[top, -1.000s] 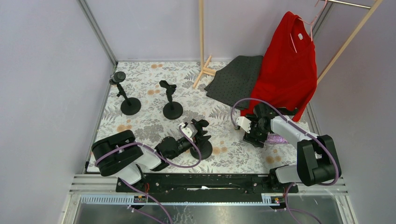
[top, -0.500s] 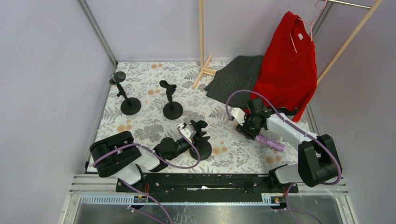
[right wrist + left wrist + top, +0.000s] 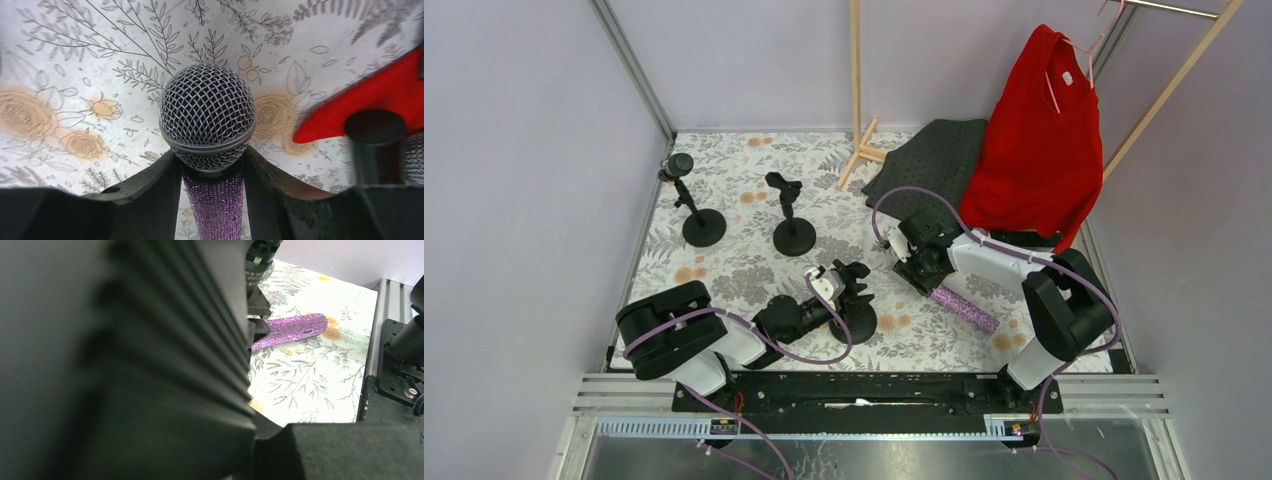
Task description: Attach the microphones to the stand
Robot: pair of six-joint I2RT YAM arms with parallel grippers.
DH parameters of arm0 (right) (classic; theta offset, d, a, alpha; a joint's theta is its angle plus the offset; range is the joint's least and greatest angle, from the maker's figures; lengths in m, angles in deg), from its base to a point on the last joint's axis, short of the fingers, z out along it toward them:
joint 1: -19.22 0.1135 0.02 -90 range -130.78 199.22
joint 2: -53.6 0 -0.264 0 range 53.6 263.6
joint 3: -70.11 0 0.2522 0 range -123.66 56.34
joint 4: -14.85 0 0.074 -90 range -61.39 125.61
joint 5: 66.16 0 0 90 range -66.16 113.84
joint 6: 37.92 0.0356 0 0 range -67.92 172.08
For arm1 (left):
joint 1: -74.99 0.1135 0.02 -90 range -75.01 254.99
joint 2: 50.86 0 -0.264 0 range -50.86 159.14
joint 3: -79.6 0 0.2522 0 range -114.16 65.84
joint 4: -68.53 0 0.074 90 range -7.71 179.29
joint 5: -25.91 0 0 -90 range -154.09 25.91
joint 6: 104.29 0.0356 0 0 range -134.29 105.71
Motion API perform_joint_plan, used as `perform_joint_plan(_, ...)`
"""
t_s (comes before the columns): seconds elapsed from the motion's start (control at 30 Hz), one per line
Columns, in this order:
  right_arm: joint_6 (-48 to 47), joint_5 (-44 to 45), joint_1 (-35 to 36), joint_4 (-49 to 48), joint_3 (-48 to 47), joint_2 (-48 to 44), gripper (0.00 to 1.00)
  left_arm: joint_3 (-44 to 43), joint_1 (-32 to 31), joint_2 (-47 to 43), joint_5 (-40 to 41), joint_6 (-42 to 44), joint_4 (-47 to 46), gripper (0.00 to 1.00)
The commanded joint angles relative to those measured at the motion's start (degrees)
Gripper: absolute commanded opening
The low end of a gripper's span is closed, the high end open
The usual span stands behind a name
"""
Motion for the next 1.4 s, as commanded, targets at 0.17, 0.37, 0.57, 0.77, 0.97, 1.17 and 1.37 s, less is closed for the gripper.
perform_joint_plan(0.17,3.8,4.5,1.0,-4.2,2.0,2.5,0.45,-0.2,0.0,-0.4,-1.9,-0.3,-3.7,0.09)
perform_joint_plan(0.37,2.0,5.6,1.0,-3.1,3.4,3.7,0.58,-0.2,0.1,0.8,-2.2,-0.4,-4.4,0.27)
perform_joint_plan(0.57,0.4,4.9,1.0,-3.5,4.7,3.0,0.62,-0.2,0.0,0.8,-1.9,-1.0,-4.4,0.32)
perform_joint_plan(0.77,0.7,3.1,0.9,-5.1,4.5,0.7,0.34,-0.2,0.1,-0.8,-1.6,-1.7,-2.5,0.49)
perform_joint_plan(0.97,2.3,3.3,0.9,-6.6,4.2,-5.9,0.13,1.3,0.0,-2.4,0.4,-1.8,-1.5,0.66)
perform_joint_plan(1.17,5.4,2.9,0.9,-10.4,4.4,-18.0,0.01,3.9,0.0,-5.1,1.4,-2.7,-0.7,0.83)
perform_joint_plan(1.37,7.6,-1.0,0.9,-13.7,6.0,-28.7,0.00,7.5,0.0,-11.1,1.9,-3.7,-1.3,0.88)
